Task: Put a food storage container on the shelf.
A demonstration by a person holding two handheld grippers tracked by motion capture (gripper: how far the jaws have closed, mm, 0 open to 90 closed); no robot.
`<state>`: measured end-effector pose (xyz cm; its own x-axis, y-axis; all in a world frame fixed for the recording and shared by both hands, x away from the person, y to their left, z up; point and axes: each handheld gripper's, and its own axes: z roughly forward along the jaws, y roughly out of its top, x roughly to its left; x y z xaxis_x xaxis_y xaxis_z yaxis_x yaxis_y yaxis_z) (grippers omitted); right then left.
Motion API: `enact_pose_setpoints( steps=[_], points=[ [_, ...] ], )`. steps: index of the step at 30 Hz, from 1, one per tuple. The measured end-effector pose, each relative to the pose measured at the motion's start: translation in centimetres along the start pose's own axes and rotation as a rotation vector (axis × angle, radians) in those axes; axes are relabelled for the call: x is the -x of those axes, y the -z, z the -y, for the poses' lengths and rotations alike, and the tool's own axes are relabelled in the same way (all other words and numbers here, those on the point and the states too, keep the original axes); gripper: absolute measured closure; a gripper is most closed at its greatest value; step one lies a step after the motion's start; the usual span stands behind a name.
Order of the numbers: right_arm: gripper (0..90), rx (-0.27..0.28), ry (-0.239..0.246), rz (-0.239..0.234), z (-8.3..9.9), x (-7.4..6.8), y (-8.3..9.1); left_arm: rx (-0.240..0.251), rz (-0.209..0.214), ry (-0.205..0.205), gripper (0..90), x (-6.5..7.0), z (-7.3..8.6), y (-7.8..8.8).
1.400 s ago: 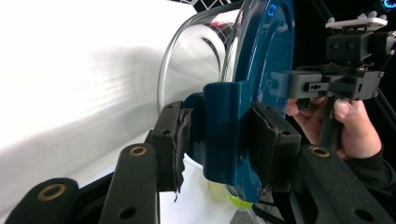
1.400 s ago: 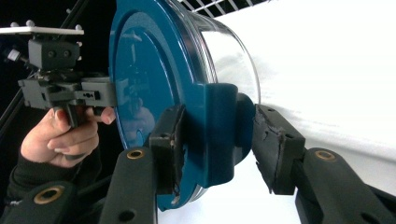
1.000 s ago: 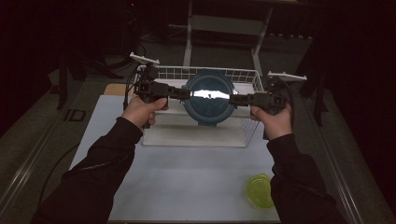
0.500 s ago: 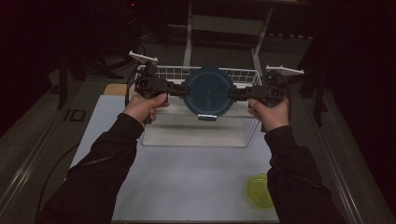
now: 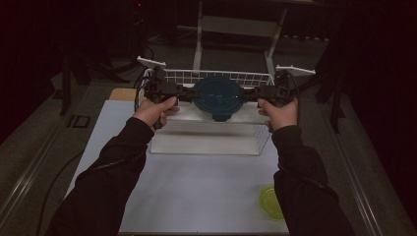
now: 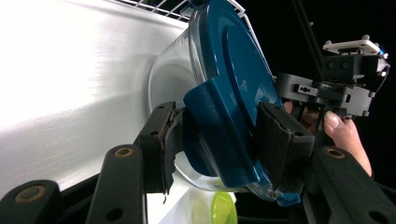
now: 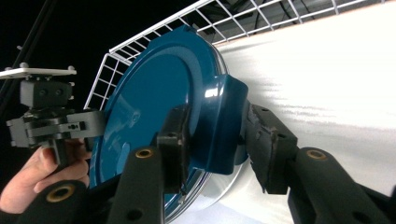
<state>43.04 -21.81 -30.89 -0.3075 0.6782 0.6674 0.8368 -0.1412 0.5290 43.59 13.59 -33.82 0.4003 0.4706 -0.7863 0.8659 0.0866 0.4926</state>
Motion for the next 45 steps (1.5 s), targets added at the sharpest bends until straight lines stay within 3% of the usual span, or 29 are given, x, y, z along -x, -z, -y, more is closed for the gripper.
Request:
enact_pose_setpoints(
  steps=[3,6,10,12,15,18,28,31,38,40,41,42,45],
  points=[
    [57.4,0.010,0.005,0.000,0.1,0.0,0.0,0.004,-0.012,-0.019,48.4,0.2,0.0,0.0],
    [55.4,0.003,0.029,0.002,0.2,-0.3,0.2,0.023,-0.057,-0.070,46.7,0.8,0.0,0.3],
    [53.5,0.006,0.074,0.012,0.4,-0.6,0.5,0.054,-0.109,-0.102,41.0,1.3,0.0,1.1],
    [52.2,0.013,0.124,0.032,0.8,-1.1,0.8,0.059,-0.131,-0.121,37.5,1.5,0.1,1.4],
    [52.1,0.014,0.155,0.031,1.3,-1.5,1.2,0.062,-0.180,-0.193,33.7,2.0,0.7,1.6],
    [51.9,0.022,0.190,0.043,1.9,-2.0,1.6,0.060,-0.183,-0.244,29.2,2.3,1.3,1.8],
    [53.7,0.025,0.272,-0.016,4.5,-3.6,2.9,0.100,-0.147,-0.355,11.8,3.0,3.4,2.6],
    [53.6,0.012,0.292,-0.031,5.5,-3.9,2.7,0.094,-0.146,-0.407,0.8,3.2,4.2,2.5],
    [56.4,0.001,0.337,-0.040,6.9,-4.8,2.7,0.099,-0.189,-0.513,0.2,3.8,6.3,2.6],
    [59.0,-0.005,0.340,-0.043,7.2,-4.9,2.7,0.107,-0.186,-0.522,0.2,3.8,6.5,2.7],
    [60.8,-0.006,0.343,-0.045,7.4,-4.9,2.7,0.122,-0.172,-0.540,0.2,3.7,7.4,2.7],
    [67.0,-0.016,0.357,-0.035,7.8,-5.0,2.5,0.119,-0.178,-0.550,0.2,3.6,7.8,2.6],
    [74.6,-0.027,0.358,-0.032,8.5,-5.0,2.1,0.135,-0.201,-0.600,0.2,3.6,9.1,2.7]
  ],
)
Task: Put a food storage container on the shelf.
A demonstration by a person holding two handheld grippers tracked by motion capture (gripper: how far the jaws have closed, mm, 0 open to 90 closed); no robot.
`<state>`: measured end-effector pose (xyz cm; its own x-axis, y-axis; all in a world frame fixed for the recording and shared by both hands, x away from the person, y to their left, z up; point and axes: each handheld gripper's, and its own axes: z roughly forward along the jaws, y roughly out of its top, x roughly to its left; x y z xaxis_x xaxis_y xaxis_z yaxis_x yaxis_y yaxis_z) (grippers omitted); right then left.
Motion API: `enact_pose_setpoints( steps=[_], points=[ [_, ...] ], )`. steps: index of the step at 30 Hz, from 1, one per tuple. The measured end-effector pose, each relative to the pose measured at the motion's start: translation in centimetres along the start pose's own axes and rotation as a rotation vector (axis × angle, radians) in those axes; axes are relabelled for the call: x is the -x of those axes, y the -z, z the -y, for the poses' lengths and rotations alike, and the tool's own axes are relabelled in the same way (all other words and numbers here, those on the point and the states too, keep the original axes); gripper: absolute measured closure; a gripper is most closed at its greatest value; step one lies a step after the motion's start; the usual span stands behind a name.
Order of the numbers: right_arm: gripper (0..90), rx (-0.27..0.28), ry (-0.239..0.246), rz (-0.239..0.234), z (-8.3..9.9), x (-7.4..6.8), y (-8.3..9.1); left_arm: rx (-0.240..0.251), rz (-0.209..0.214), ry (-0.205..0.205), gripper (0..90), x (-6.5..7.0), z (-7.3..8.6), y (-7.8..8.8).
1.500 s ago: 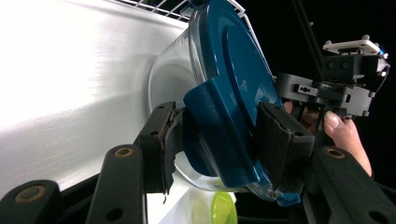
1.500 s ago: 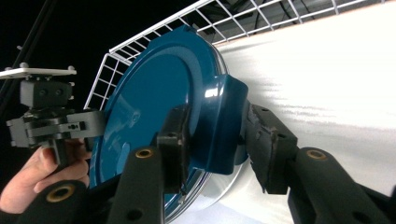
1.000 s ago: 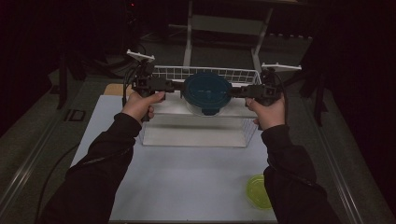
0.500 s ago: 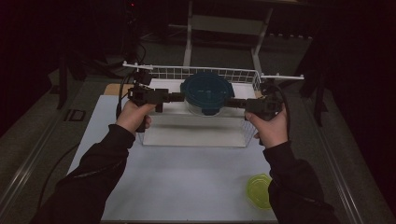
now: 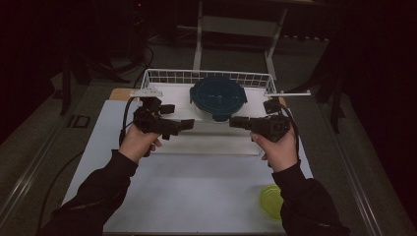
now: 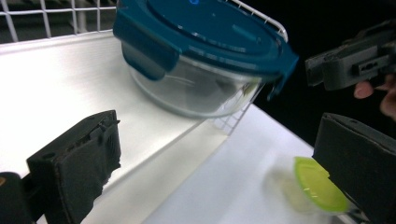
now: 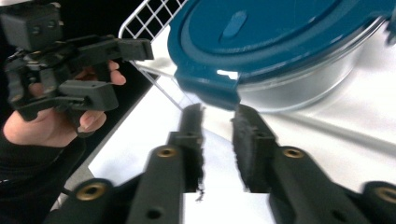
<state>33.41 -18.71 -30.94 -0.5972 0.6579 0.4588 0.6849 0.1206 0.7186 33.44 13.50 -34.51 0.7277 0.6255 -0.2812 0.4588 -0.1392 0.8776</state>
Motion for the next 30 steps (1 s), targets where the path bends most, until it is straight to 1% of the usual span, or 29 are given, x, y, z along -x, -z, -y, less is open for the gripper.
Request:
enact_pose_setpoints(
  steps=[1,4,6,10,11,15,16,20,21,23,24,27,30],
  points=[
    [76.3,-0.001,0.004,0.003,0.2,-0.1,-0.2,-0.002,0.006,-0.007,0.2,0.2,0.3,0.1],
    [79.3,-0.015,0.011,0.009,0.6,-0.3,-0.7,-0.009,0.000,-0.044,0.2,0.9,1.2,0.5],
    [81.1,-0.022,0.013,0.006,0.7,-0.4,-1.0,-0.013,0.005,-0.058,0.2,1.3,1.7,0.7],
    [83.2,-0.027,0.018,0.007,0.8,-0.5,-1.5,-0.011,0.024,-0.052,0.2,1.8,3.0,1.1],
    [83.7,-0.027,0.020,0.011,0.8,-0.6,-1.5,-0.015,0.026,-0.053,0.2,1.9,3.4,1.1],
    [87.6,-0.039,0.025,0.015,0.9,-0.5,-1.9,-0.008,0.029,-0.057,0.2,2.2,5.1,1.5],
    [89.2,-0.040,0.022,0.015,0.9,-0.5,-2.0,-0.006,0.026,-0.055,0.2,2.3,5.6,1.6],
    [89.7,-0.046,0.015,0.017,0.9,-0.3,-2.5,-0.012,0.000,-0.068,0.2,2.4,7.4,1.9],
    [89.7,-0.045,0.015,0.021,0.8,-0.2,-2.7,-0.004,-0.008,-0.067,0.2,2.4,7.9,1.9],
    [89.8,-0.044,0.003,0.016,0.7,0.0,-2.9,-0.012,-0.008,-0.065,0.2,2.3,8.8,1.8],
    [89.8,-0.041,0.000,0.022,0.6,0.0,-3.0,-0.014,-0.009,-0.066,0.2,2.3,9.2,1.8],
    [89.8,-0.037,-0.012,0.015,0.5,0.2,-3.1,-0.002,-0.011,-0.075,0.2,2.3,10.6,1.8],
    [89.9,-0.029,-0.008,0.022,0.2,0.1,-3.2,0.002,-0.014,-0.080,0.2,2.6,11.9,1.7]
  ],
)
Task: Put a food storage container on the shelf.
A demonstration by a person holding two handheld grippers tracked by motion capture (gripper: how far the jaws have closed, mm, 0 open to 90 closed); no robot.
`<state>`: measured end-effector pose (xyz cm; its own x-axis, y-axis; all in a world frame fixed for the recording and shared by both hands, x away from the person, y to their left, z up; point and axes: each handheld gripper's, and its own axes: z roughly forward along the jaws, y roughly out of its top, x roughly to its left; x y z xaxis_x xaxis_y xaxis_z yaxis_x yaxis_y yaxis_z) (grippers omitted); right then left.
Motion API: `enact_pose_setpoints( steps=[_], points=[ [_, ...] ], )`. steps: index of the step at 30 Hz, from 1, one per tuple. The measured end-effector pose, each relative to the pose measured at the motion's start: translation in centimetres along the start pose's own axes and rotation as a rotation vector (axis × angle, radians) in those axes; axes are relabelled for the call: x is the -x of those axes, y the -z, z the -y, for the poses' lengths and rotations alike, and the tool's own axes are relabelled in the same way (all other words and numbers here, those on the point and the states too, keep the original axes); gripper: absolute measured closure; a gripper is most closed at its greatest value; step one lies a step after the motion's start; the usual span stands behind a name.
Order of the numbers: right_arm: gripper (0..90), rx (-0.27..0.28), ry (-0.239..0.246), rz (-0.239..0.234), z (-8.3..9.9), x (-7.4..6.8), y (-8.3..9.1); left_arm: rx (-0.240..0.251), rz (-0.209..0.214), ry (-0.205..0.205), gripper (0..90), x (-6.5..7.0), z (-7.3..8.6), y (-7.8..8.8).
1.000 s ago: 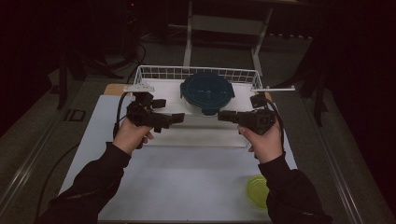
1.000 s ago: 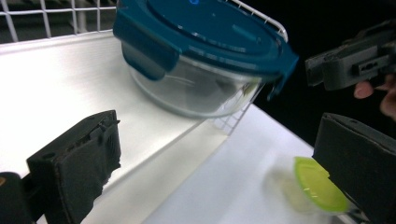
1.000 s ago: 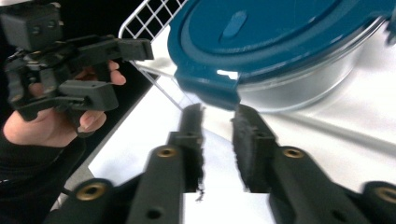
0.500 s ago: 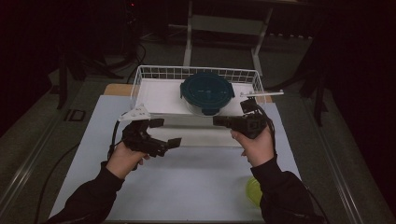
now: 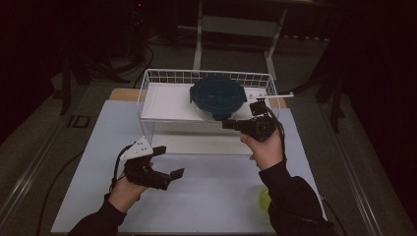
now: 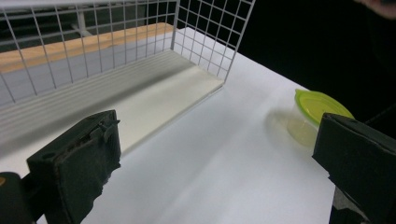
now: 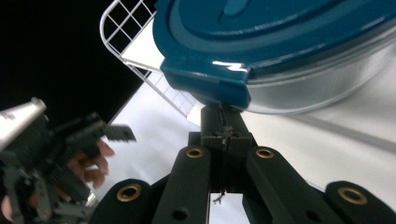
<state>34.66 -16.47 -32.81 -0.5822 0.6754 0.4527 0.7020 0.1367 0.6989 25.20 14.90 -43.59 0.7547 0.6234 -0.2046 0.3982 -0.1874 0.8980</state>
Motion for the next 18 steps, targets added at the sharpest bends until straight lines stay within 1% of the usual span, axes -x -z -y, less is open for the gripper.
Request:
enact_pose_setpoints(
  steps=[2,6,7,8,9,10,12,16,18],
  points=[
    [89.8,0.007,0.002,0.006,-0.2,0.0,0.1,0.003,0.007,-0.001,0.2,0.4,0.9,-0.1],
    [89.9,0.006,-0.008,0.010,-0.6,0.3,-0.2,-0.034,0.020,-0.022,0.3,1.1,2.6,-0.6],
    [89.9,0.006,-0.008,0.010,-0.6,0.3,-0.2,-0.034,0.020,-0.022,0.2,1.1,2.6,-0.6],
    [89.8,0.005,-0.012,0.015,-0.7,0.3,-0.2,-0.047,0.016,-0.036,0.2,1.5,3.4,-0.8],
    [89.9,0.007,-0.019,0.013,-0.9,0.5,-0.3,-0.052,0.022,-0.041,0.2,1.5,3.7,-0.8],
    [89.8,0.006,-0.022,0.012,-1.0,0.5,-0.4,-0.052,0.029,-0.034,0.2,1.6,4.0,-0.9],
    [89.8,0.006,-0.027,0.008,-1.2,0.5,-0.5,-0.053,0.039,-0.033,0.2,1.5,4.5,-0.8],
    [89.8,0.004,-0.032,0.005,-1.6,0.5,-1.0,-0.051,0.027,-0.029,0.2,1.2,5.2,-0.7],
    [89.8,0.003,-0.032,0.007,-1.7,0.4,-1.2,-0.045,0.021,-0.034,0.2,1.0,5.6,-0.6]
  ],
)
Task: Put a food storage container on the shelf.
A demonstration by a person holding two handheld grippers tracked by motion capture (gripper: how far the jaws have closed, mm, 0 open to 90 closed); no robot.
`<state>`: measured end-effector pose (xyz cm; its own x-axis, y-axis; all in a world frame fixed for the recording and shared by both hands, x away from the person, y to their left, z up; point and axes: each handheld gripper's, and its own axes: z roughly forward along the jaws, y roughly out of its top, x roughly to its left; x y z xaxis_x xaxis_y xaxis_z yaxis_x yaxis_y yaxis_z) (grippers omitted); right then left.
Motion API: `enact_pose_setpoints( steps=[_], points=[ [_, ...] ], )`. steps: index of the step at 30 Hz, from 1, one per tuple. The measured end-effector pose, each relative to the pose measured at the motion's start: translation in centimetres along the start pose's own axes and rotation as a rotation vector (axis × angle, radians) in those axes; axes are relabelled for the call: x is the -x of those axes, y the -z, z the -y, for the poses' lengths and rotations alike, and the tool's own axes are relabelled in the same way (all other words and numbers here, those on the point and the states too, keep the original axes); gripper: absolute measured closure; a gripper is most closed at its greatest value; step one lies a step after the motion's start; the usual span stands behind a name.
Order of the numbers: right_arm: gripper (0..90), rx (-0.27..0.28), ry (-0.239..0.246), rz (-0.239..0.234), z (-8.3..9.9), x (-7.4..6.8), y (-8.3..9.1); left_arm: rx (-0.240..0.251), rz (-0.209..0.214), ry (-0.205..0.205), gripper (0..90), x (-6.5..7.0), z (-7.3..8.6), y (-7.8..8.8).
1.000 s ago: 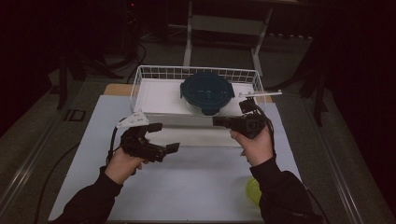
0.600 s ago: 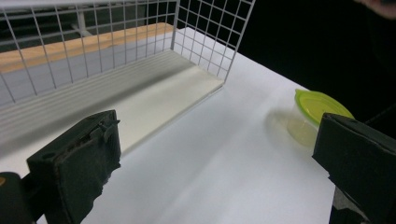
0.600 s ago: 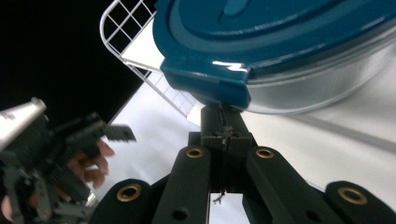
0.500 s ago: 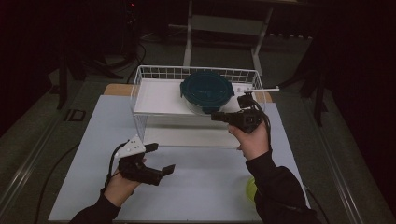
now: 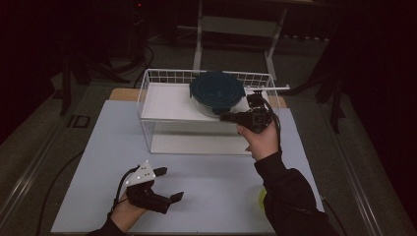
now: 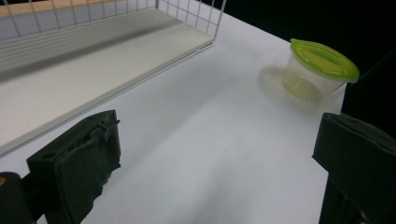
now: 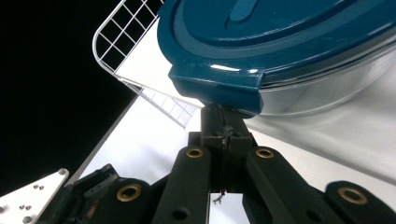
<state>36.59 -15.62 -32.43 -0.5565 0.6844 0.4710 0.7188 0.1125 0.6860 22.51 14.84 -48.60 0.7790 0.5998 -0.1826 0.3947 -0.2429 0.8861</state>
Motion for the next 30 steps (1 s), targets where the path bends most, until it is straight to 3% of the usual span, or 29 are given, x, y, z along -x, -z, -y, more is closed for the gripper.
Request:
enact_pose_setpoints(
  steps=[11,20,24,30],
  points=[
    [89.9,-0.004,-0.013,0.000,-0.8,0.3,-0.9,0.013,-0.009,-0.011,0.3,0.0,0.7,0.5],
    [88.4,-0.008,0.012,-0.001,-0.6,-0.2,-1.2,-0.001,-0.008,-0.031,0.2,0.1,0.9,0.4],
    [78.7,-0.012,0.039,-0.009,0.1,-0.4,-1.1,-0.009,-0.008,-0.040,0.2,0.1,1.0,0.4],
    [52.5,0.023,0.094,-0.029,1.4,-0.5,-0.5,-0.005,-0.013,-0.037,0.2,0.1,1.1,0.7]
  ],
)
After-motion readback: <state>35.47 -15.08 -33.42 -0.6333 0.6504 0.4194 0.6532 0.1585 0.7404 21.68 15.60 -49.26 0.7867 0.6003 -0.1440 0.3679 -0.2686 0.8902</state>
